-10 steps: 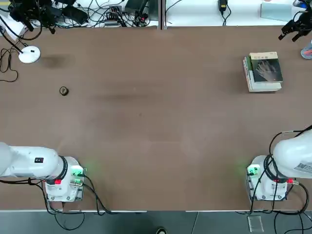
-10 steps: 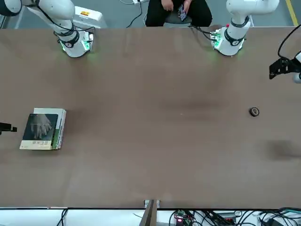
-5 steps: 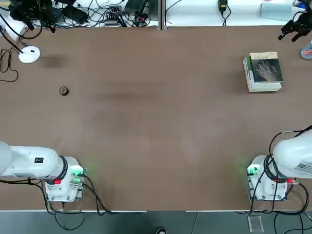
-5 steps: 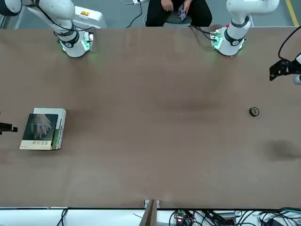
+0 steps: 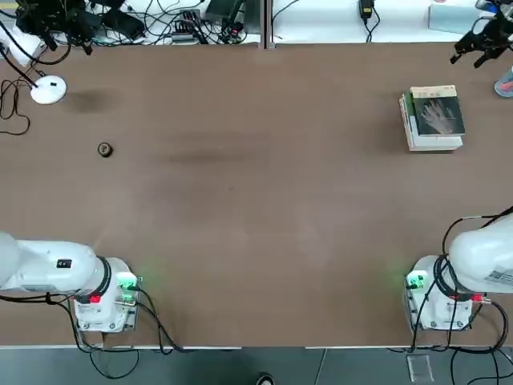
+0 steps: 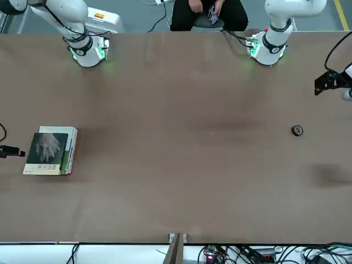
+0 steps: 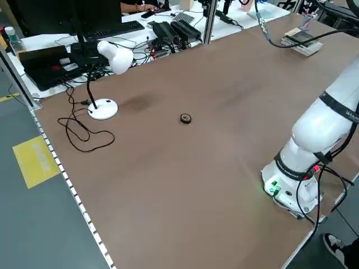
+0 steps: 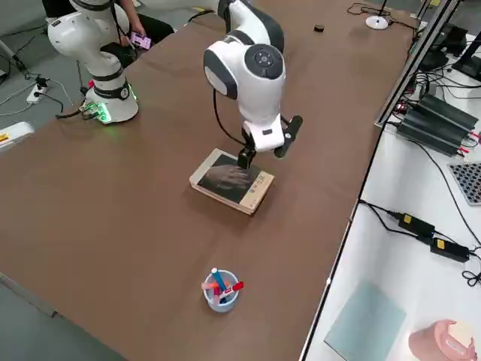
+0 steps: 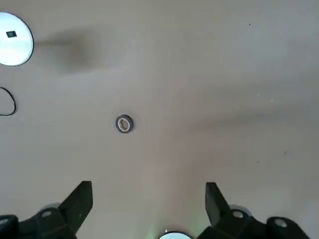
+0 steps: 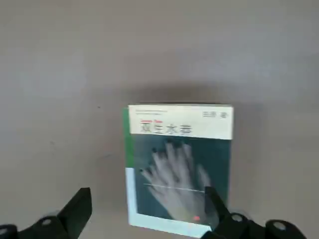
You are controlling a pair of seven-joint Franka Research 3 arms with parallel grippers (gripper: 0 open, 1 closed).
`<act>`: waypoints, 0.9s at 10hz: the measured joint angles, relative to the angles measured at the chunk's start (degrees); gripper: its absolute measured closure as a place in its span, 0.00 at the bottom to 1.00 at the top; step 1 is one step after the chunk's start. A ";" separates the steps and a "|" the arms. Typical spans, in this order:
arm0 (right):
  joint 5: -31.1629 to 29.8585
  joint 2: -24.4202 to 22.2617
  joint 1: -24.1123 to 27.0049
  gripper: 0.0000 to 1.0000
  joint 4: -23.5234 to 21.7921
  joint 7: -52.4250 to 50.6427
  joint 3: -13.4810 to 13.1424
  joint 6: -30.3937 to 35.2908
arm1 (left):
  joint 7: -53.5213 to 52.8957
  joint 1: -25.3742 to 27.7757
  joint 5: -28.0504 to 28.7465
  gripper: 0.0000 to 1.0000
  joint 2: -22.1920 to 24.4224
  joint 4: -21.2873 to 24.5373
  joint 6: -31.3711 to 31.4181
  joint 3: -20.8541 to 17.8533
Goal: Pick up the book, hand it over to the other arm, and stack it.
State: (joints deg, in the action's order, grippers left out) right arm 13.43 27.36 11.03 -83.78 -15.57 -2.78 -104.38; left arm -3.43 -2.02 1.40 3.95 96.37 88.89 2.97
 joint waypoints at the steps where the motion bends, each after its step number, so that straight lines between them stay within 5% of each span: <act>1: -0.38 -1.03 -1.34 0.00 -0.56 2.80 0.02 -0.15 | -0.29 0.01 0.00 0.00 0.00 0.01 0.14 -0.01; 9: -3.42 -9.08 -6.89 0.00 -3.85 18.32 0.05 0.03 | -1.14 0.08 0.00 0.00 -0.53 0.05 1.89 -0.05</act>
State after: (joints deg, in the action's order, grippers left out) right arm 10.01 18.28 4.14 -87.62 2.75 -2.74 -104.35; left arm -4.56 -1.94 1.40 3.42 96.42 90.78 2.92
